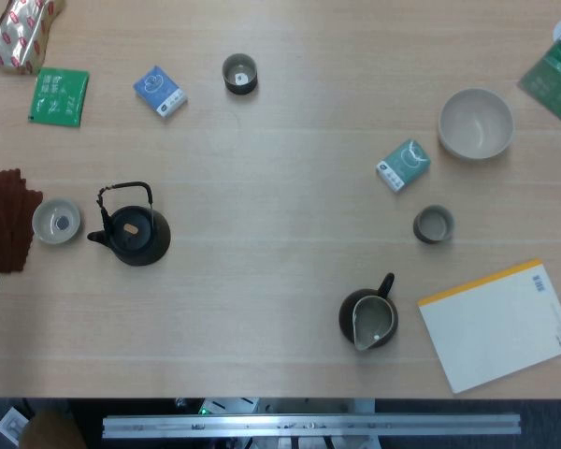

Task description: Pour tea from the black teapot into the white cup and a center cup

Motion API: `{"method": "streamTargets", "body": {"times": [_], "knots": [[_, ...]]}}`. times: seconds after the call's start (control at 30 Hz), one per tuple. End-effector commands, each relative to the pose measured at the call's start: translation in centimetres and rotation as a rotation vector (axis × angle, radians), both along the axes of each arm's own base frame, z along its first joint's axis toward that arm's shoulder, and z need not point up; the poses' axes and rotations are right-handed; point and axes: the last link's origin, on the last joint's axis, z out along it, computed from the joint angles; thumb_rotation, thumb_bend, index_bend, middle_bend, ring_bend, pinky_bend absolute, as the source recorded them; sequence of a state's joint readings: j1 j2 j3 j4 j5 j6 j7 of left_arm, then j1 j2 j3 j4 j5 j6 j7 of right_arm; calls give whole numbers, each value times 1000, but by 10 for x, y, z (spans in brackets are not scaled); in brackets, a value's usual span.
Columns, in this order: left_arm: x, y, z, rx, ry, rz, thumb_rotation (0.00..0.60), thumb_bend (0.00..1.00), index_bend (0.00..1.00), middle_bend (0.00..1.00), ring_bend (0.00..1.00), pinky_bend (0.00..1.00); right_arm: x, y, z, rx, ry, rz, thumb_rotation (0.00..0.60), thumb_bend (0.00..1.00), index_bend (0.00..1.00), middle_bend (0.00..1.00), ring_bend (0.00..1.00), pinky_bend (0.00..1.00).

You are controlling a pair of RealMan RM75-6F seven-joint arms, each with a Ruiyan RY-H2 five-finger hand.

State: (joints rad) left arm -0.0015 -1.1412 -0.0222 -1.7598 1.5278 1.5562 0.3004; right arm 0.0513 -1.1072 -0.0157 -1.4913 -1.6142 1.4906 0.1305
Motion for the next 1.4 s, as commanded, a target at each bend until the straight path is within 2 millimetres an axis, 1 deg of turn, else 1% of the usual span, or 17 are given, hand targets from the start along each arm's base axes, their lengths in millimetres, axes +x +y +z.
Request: {"method": "streamTargets", "body": {"times": [0.03,0.37,0.57,0.83,0.97,1.07,1.2,1.4], "knots": [[1,0,-1,-2,-2,-1,600,126,374,434,330,227,0,-1,0,0,1,-1,600,0,447,389,302,373],[3,1,0,3,-6,-12,600,126,375,434,330,227,0,-1,2,-9,-2,2,600,0,447,389,302,373],[11,6,2,-4,5,-50,600,126,374,434,330,228,1,-3,2,-5,-3,6,600,0,447,389,302,373],[24,20,2,-72,-33,-99,600,126,373,434,330,227,0,-3,3,-13,-5,5,600,0,447,389,302,373],[30,29,0,-105,-48,-122,600,126,352,432,329,227,0,-3,5,-20,-4,6,600,0,447,389,302,373],[34,35,-2,-125,-66,-135,600,126,331,420,324,228,2,-5,7,-28,-2,13,600,0,447,389,302,373],[40,42,-7,-171,-105,-129,600,125,308,390,292,227,5,-10,10,-28,10,26,600,0,447,389,302,373],[46,54,-16,-236,-138,-122,600,126,274,357,266,227,13,-16,13,-38,9,52,600,0,447,389,298,373]]}}
